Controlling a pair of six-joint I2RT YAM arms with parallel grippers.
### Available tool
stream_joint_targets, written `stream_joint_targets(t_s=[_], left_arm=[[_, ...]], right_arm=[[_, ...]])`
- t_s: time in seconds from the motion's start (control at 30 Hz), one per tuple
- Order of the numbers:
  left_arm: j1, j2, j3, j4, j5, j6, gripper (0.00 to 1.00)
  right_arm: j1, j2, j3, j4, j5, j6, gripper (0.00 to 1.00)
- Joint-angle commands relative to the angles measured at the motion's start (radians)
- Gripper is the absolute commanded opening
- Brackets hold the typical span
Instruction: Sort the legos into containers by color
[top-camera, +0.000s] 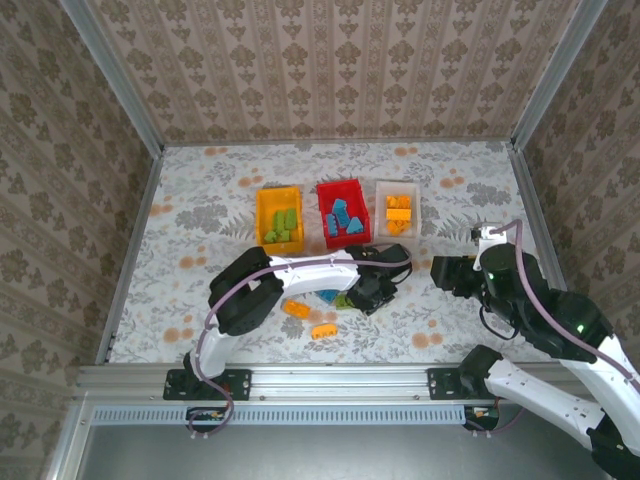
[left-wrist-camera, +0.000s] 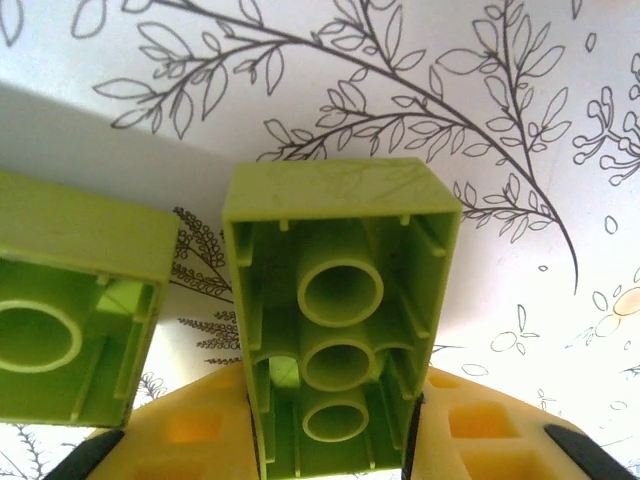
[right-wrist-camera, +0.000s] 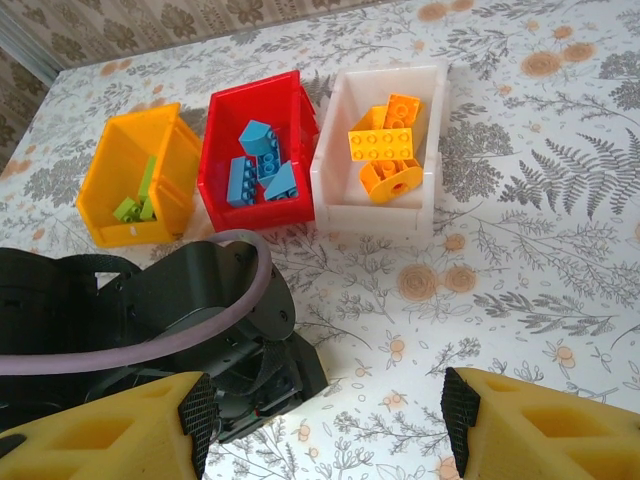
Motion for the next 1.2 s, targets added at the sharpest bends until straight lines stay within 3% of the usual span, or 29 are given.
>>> stream_joint_targets(t_s=[0.0, 0.37, 0.5, 0.63, 0.8, 1.0, 1.17], left_arm=[[0.0, -0.008, 0.042, -0.058, -0.063, 0.0, 0.2], [-0.004, -0.169, 0.132, -0.093, -0.228, 0.191, 0.15], [0.046, -0.293, 0.103, -0.126, -0.308, 0.274, 0.15], [0.166, -0.428, -0.005, -0.138, -0.315, 0.395, 0.14], [0.408, -0.507, -0.06, -0.211, -0.239, 0.685, 0.15], [0.637, -0.422, -0.03, -0.248, -0.208, 0.967, 0.16], [0.747, -0.285, 0.024, -0.234, -0.151, 1.063, 0.16]], right_arm=[[0.003, -0.016, -0.003, 0.013, 0.006, -0.002, 0.65], [0.003, 0.012, 0.207, 0.032, -0.049, -0.028, 0.7], [0.003, 0.109, 0.254, 0.038, -0.154, -0.023, 0.7], [0.001, 0.197, 0.194, 0.17, -0.349, -0.011, 0.7], [0.007, 0.347, 0.114, 0.403, -0.574, 0.024, 0.68], [0.013, 0.5, 0.07, 0.625, -0.614, 0.05, 0.68], [0.017, 0.559, 0.079, 0.662, -0.603, 0.066, 0.68]])
